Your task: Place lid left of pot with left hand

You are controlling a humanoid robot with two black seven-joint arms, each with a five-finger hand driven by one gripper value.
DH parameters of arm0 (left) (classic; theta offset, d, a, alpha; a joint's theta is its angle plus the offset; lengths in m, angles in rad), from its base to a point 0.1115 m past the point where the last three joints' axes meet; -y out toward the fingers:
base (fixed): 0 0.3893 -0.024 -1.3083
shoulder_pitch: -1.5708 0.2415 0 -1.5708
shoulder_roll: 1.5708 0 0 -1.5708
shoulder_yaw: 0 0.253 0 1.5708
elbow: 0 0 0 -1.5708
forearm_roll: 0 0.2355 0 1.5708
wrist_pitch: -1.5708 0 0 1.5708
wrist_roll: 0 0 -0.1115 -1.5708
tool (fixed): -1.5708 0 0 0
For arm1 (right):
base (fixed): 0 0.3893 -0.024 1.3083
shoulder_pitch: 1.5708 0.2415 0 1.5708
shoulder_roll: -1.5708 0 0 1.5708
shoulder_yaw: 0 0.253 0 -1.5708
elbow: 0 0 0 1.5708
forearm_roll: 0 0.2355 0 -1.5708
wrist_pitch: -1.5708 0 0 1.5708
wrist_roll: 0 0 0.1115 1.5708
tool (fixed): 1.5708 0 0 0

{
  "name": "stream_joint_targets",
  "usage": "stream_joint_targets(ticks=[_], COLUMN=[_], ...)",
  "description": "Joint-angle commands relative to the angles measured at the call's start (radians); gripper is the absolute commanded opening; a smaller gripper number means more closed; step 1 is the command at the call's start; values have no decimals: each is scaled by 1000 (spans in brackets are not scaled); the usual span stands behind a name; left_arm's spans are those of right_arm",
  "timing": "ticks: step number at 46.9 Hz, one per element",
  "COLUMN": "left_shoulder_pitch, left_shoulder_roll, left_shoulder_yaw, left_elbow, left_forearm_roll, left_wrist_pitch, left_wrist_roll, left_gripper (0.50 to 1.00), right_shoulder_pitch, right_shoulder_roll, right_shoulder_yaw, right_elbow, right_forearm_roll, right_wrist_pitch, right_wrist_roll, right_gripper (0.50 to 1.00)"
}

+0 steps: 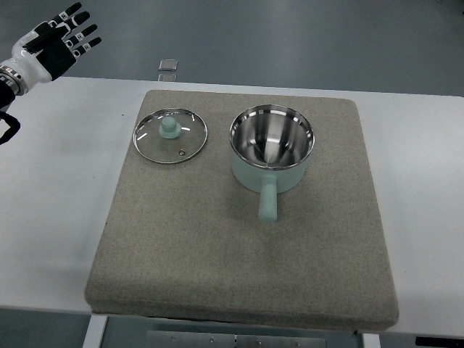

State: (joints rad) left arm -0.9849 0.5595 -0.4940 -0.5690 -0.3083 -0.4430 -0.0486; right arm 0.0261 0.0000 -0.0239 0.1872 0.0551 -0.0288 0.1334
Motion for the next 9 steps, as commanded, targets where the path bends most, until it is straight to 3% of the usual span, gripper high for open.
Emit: stream_joint_targets(ticks=[1, 9], left_shoulder_pitch=[0, 0], left_shoulder_roll=[0, 0], left_shoulder_yaw=[0, 0], left_elbow=[0, 1], left_forearm_roll=[0, 2], left_wrist_pitch=[-8, -9], left_wrist_roll=[0, 0], left_gripper=[999, 999], right_shoulder_pitch=[0, 0], right_shoulder_roll=[0, 0], right_shoulder_yaw=[1, 5], right_elbow=[1, 3], right_forearm_roll=[0, 3], right_wrist_pitch=[-5, -7], right_wrist_roll=[2, 0], right_gripper=[924, 924])
